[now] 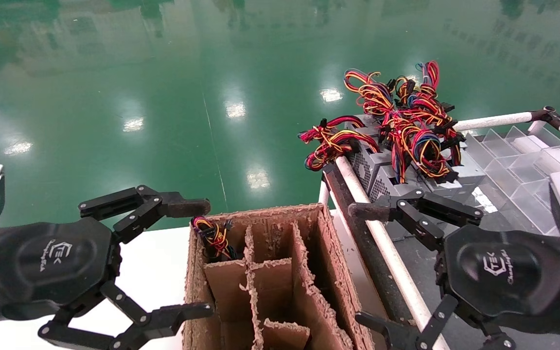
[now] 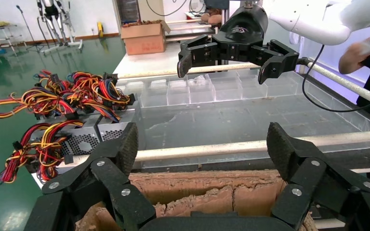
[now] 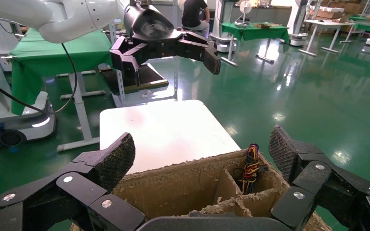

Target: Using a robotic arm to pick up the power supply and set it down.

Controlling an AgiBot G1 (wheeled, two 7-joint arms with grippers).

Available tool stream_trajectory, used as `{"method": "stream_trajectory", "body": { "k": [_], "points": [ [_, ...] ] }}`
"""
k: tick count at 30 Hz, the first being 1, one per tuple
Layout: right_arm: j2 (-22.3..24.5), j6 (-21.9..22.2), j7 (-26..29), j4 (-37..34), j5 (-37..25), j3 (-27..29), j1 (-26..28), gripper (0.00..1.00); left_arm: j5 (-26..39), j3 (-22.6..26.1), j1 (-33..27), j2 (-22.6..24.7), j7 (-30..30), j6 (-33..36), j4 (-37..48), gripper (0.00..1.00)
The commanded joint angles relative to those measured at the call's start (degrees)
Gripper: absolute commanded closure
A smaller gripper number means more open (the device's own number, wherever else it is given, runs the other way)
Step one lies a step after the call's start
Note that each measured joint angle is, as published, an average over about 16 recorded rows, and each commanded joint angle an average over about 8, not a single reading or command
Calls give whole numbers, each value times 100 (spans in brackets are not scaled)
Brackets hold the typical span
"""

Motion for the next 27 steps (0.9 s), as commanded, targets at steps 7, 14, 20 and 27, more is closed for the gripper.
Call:
{"method": "stream_trajectory", "body": {
  "k": [7, 14, 20, 27],
  "points": [
    [0, 0, 0, 0, 0, 0, 0, 0, 0, 0, 0, 0, 0, 0, 0, 100],
    [0, 0, 0, 0, 0, 0, 0, 0, 0, 0, 0, 0, 0, 0, 0, 100],
    [0, 0, 0, 0, 0, 0, 0, 0, 0, 0, 0, 0, 0, 0, 0, 100],
    [0, 0, 0, 0, 0, 0, 0, 0, 0, 0, 0, 0, 0, 0, 0, 100]
  ]
}}
